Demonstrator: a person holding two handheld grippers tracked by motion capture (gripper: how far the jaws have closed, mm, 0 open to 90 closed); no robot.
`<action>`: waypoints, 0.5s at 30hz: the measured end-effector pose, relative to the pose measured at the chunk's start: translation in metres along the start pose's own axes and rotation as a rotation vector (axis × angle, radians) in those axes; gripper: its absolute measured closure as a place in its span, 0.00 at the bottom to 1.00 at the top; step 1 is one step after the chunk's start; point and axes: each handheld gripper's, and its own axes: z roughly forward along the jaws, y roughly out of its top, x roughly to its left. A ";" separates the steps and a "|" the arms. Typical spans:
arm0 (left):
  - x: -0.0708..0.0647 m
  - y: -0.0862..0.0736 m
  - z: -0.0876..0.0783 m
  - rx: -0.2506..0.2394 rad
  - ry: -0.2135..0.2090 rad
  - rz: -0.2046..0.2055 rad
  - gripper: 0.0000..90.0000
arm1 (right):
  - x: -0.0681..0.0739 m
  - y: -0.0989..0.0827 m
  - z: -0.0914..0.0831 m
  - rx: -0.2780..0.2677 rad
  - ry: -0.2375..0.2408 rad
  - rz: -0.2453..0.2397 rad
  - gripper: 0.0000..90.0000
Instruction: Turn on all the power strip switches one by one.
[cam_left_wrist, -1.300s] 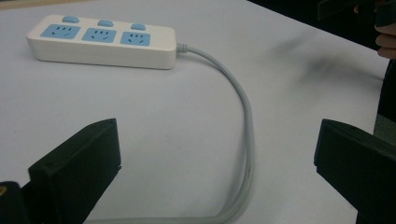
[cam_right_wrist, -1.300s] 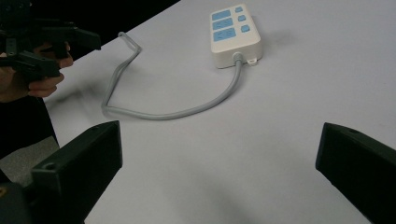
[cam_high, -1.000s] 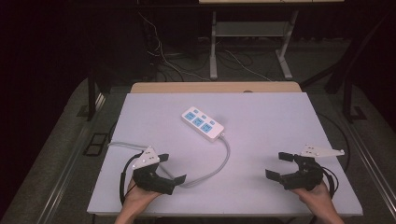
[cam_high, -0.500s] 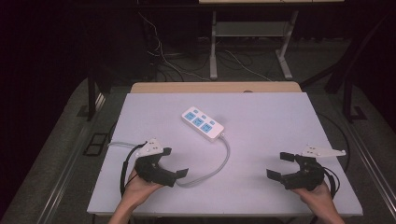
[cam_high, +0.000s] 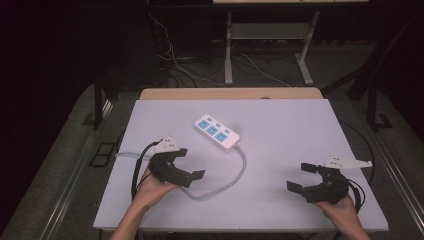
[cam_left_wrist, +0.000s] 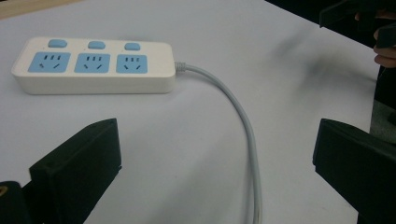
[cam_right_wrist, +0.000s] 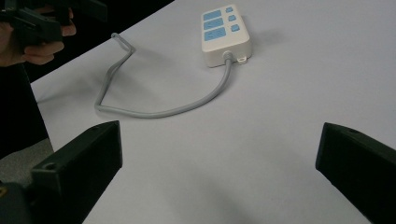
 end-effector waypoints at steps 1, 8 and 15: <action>0.000 0.002 0.001 0.002 -0.002 0.003 0.00 | 0.000 0.000 0.000 0.000 -0.001 0.000 0.00; 0.003 0.018 0.009 0.014 -0.011 0.018 0.00 | 0.000 0.000 0.000 0.001 0.001 0.000 0.01; 0.008 0.034 0.014 0.025 -0.015 0.030 0.00 | 0.000 0.000 0.000 0.000 0.000 0.001 0.00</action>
